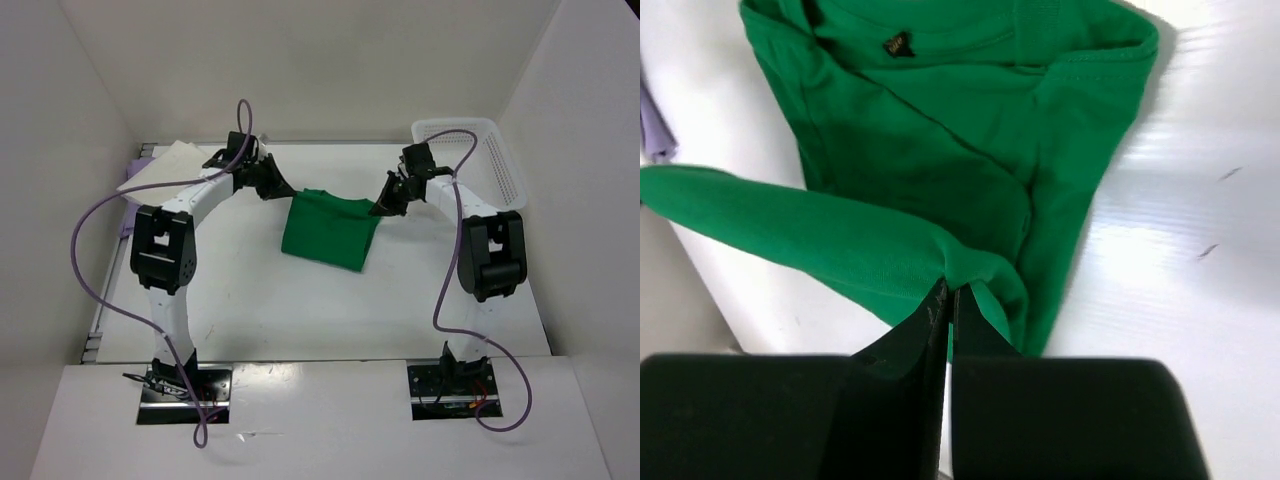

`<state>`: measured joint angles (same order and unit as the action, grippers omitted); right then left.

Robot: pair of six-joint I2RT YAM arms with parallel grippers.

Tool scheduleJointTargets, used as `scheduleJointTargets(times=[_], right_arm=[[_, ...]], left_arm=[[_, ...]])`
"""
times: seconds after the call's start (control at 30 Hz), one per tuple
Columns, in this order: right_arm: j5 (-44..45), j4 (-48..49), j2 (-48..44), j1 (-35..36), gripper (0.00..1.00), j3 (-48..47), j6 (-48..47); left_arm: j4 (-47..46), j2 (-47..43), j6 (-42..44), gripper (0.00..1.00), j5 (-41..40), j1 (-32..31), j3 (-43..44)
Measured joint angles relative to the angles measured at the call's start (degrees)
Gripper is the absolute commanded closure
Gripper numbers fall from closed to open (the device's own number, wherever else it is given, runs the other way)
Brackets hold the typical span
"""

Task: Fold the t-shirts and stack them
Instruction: Fold the long partially folded tshirt into a neat square

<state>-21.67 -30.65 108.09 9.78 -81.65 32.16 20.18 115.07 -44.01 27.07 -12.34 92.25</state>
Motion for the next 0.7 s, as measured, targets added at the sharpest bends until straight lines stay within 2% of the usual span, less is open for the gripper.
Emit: scheduleJointTargets(times=[0.2,0.27,0.33,0.47,0.5,0.6,0.67,0.7], right_arm=[[1.22,0.94,4.42,-2.32,1.0,-1.6,-0.74],[1.64,1.14,6.95,-2.56,1.0,-2.8,-0.81],[1.99,1.09,7.96,-2.58,1.0,-2.89,-0.72],[3.1,1.49,7.91,-2.6,1.0,-2.82,-0.28],[3.54,1.64,7.89,-2.62,1.0,-2.64,-0.09],[5.46,1.88,7.3,-2.64,1.0,-1.16,0.57],[6.54,1.9,6.8,-2.67,1.0,-0.52,1.05],[6.88,1.9,6.67,-2.67,0.96,-0.44,1.22]], left_arm=[[-3.15,9.01,-1.49,0.98,-0.5,-1.03,7.06],[-4.39,11.04,-2.27,0.9,-0.83,-1.03,7.5],[-5.77,12.24,-3.48,0.89,-0.94,-1.03,7.52],[-9.01,13.75,-6.03,0.67,-1.29,-1.84,9.22],[-10.14,13.92,-6.82,0.58,-1.29,-2.03,9.84],[-13.75,13.81,-8.02,0.49,-1.36,-2.64,10.19],[-15.3,13.55,-8.61,0.49,-1.95,-2.95,9.75],[-16.02,12.96,-8.7,0.49,-2.43,-3.21,8.72]])
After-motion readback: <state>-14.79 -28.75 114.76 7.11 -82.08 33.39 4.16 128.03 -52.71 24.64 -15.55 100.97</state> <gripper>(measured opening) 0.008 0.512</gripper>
